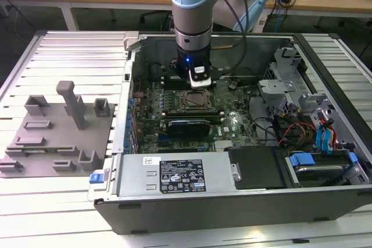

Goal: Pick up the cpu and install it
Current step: 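Install the first cpu locking lever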

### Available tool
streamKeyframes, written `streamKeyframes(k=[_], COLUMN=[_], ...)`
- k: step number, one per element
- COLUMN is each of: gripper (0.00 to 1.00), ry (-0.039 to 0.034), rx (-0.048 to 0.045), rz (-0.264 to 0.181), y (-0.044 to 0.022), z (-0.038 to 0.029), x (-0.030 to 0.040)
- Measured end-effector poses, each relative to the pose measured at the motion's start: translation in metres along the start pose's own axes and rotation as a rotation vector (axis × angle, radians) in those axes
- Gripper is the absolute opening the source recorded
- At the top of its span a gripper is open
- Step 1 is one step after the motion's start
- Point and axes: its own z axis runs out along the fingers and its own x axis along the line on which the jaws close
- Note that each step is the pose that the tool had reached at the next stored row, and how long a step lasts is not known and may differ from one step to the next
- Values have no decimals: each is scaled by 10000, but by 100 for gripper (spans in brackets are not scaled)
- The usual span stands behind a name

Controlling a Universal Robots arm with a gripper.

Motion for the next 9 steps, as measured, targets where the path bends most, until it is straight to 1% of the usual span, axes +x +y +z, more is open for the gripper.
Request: streamKeyframes(k=[4,9], gripper=[11,11], ry=[-5,-11], rx=[1,20], rz=[-1,-1], y=[-18,-29], z=[10,7], x=[-8,-13])
